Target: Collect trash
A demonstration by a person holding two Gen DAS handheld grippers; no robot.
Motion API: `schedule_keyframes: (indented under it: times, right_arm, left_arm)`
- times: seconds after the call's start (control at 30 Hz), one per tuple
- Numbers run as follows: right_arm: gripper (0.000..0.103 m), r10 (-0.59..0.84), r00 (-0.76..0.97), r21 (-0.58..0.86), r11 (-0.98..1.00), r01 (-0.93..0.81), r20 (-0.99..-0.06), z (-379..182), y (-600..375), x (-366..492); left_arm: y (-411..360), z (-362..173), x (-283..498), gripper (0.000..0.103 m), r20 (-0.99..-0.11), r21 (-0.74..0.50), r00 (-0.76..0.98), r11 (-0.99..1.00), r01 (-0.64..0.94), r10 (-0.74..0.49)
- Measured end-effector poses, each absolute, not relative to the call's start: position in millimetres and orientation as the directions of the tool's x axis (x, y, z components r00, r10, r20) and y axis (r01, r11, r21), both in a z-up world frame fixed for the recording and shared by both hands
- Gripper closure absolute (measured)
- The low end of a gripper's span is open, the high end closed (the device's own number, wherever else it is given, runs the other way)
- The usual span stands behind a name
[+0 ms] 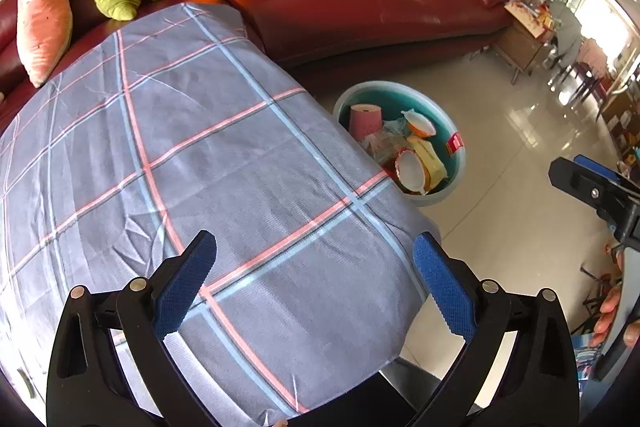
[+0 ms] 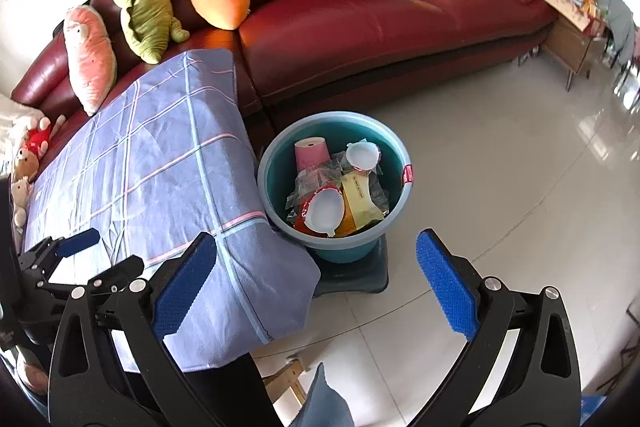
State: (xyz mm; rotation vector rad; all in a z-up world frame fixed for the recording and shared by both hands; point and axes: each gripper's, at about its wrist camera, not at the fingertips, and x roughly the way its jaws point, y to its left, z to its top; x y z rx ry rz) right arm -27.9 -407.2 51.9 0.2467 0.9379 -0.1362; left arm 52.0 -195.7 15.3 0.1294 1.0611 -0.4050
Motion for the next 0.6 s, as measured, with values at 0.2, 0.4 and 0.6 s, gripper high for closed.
schedule_keyframes:
  times: [0.2,0.4,0.6]
  right_arm:
    - [0.007,-0.024,0.595,0.122,0.971,0.205,-0.803,57.1,-399.9,-37.9]
    - [0.007,-0.026,0.598,0.114,0.974,0.196,-0.801,57.4,-398.0,-37.9]
    - [0.007,-0.018,0.59,0.127,0.971,0.202,-0.807,49.8,-401.3,-36.4]
  left_arm:
    - [-187.8,22.5,44.9,0.004,-0.859,-0.078,0.447,0.927,0.367,-0.25]
    - [-184.5,22.5,47.3,0.004,-0.857,-0.08,0.453,0.933,0.35,-0.244]
    - [-185.8,16.5,50.4,0.004,-0.864,-0.075,0.448,0.938,0.339,-0.231]
